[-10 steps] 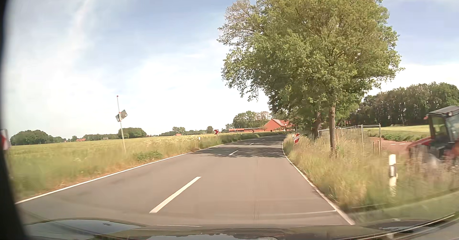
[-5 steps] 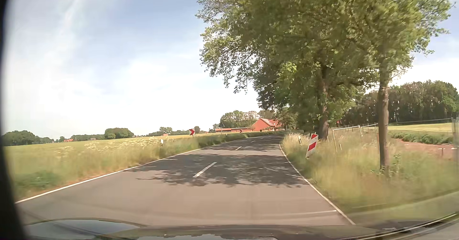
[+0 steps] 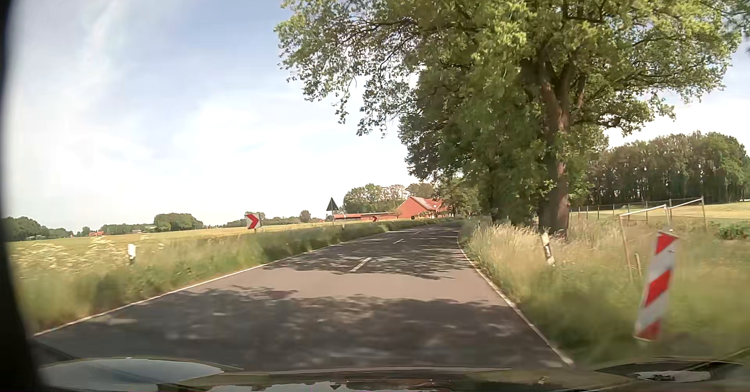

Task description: Follow the waypoints while adhering to traffic rules and regulations

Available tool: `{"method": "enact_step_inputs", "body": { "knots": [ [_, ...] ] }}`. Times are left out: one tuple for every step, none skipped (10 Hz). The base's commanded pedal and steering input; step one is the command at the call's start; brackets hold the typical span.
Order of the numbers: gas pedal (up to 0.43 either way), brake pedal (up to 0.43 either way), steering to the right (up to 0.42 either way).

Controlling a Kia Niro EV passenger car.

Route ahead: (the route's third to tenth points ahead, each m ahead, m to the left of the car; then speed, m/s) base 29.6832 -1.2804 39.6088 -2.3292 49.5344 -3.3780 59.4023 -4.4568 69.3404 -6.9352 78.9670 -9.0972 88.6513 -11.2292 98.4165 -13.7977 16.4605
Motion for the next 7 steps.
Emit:
{"method": "enact_step_inputs", "body": {
  "knots": [
    [0.22,0.0,0.016],
    [0.22,0.0,0.015],
    [0.22,0.0,0.015],
    [0.22,0.0,0.016],
    [0.22,0.0,0.018],
    [0.22,0.0,0.019],
    [0.22,0.0,0.019]
  ]
}}
